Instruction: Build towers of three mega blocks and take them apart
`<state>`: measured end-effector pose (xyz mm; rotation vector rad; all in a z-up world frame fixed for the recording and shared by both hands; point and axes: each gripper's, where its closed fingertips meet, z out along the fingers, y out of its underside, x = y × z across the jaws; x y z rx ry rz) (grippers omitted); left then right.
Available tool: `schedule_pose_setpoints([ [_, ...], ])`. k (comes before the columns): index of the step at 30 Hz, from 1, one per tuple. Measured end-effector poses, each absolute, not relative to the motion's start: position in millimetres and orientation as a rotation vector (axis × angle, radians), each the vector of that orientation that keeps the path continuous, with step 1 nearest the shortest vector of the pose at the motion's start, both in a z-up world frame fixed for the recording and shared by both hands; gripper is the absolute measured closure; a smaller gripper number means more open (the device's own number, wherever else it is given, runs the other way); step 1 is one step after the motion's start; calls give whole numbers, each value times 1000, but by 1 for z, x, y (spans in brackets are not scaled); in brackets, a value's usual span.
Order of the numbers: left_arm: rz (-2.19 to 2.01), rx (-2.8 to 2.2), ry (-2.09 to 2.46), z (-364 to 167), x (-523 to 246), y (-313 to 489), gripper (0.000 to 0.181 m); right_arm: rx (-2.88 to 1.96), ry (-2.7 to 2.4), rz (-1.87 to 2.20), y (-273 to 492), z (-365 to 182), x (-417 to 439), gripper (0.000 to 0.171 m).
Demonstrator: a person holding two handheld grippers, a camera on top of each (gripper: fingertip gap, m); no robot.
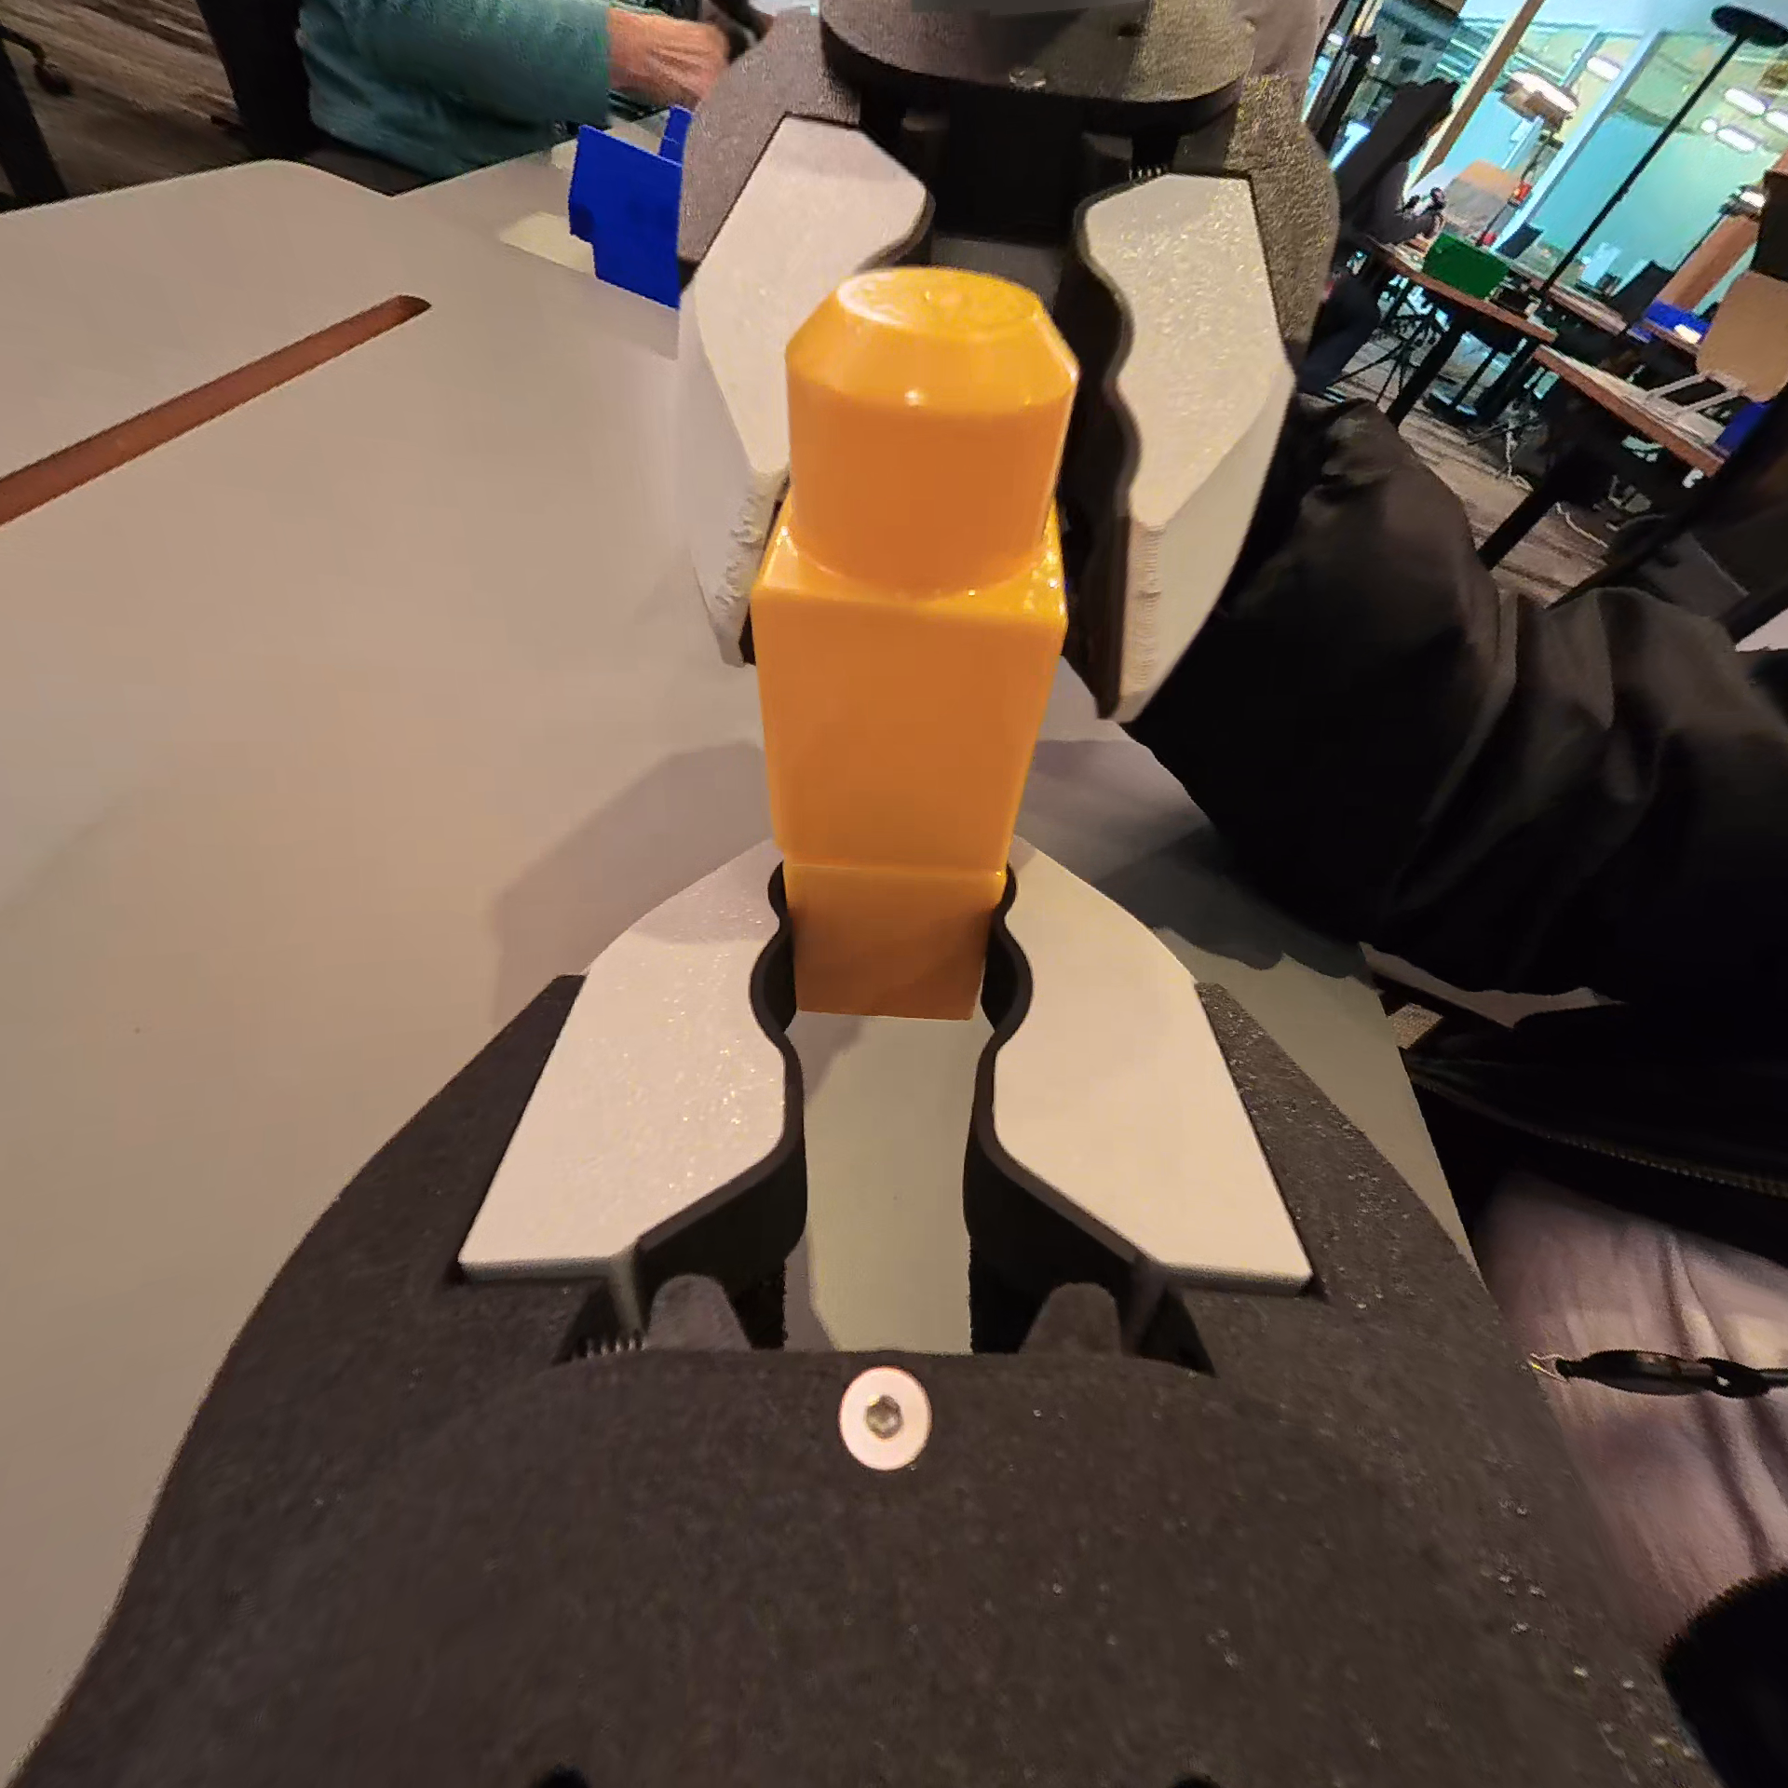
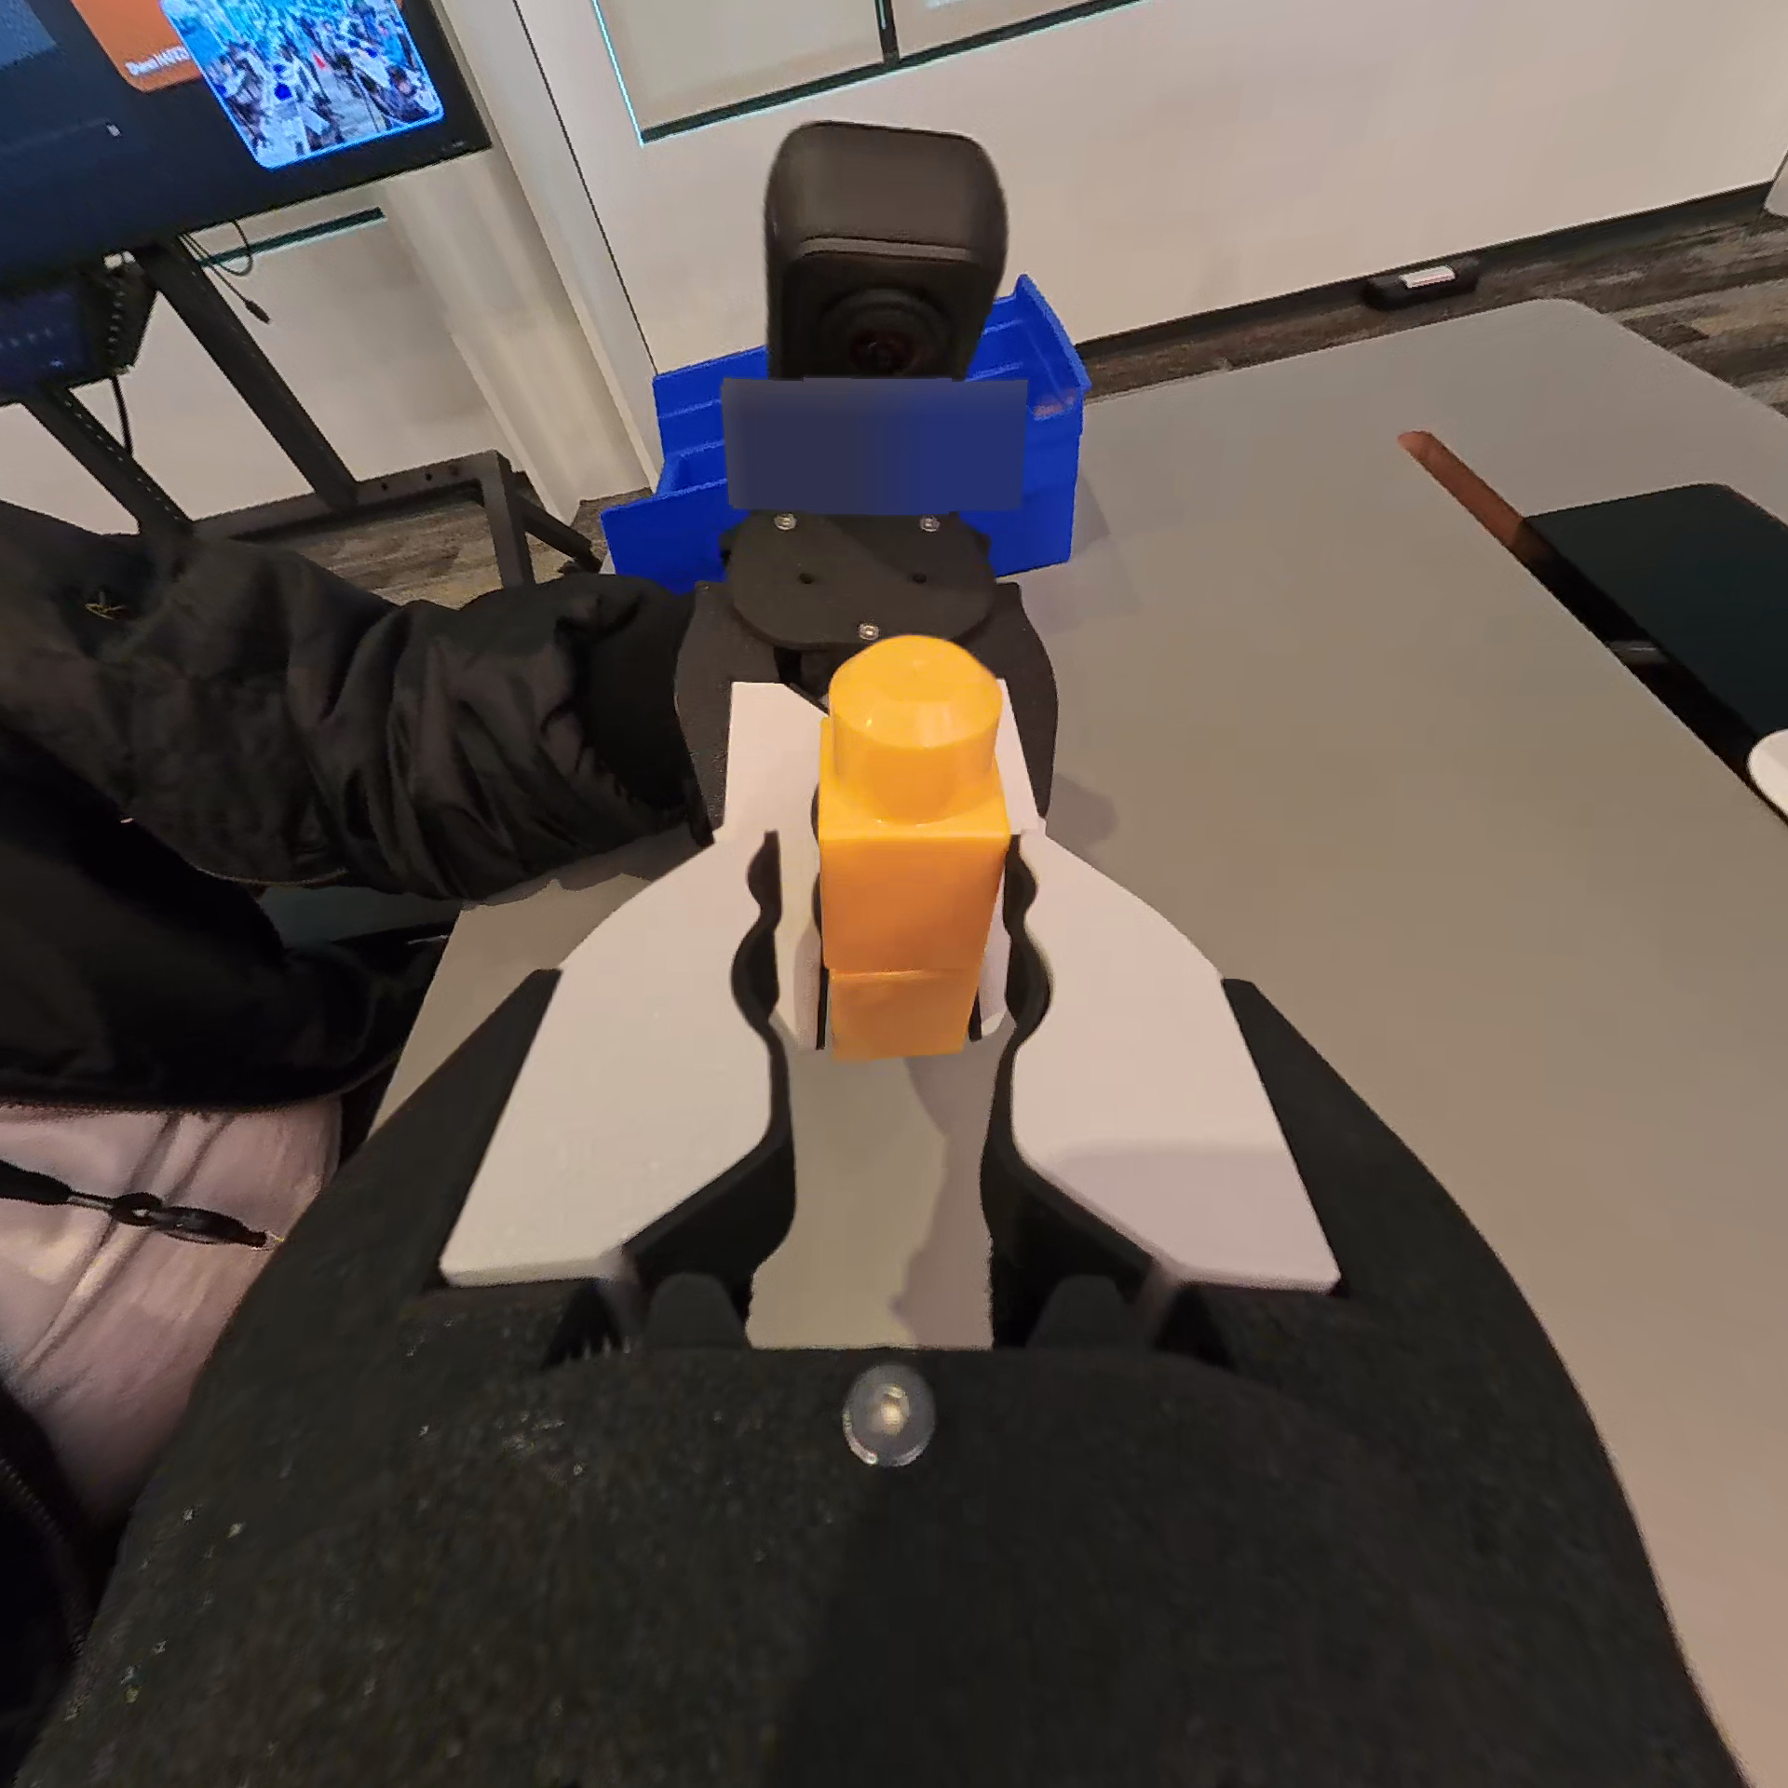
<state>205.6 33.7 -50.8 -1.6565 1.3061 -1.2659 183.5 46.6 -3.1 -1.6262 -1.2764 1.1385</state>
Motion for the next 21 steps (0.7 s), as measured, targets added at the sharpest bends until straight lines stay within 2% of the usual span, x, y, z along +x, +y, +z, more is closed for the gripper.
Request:
schedule_pose_setpoints([
  [21, -1316, -1712, 1254, -48, 200, 38, 146, -1694, -1195, 1193, 55, -8, 175, 135],
])
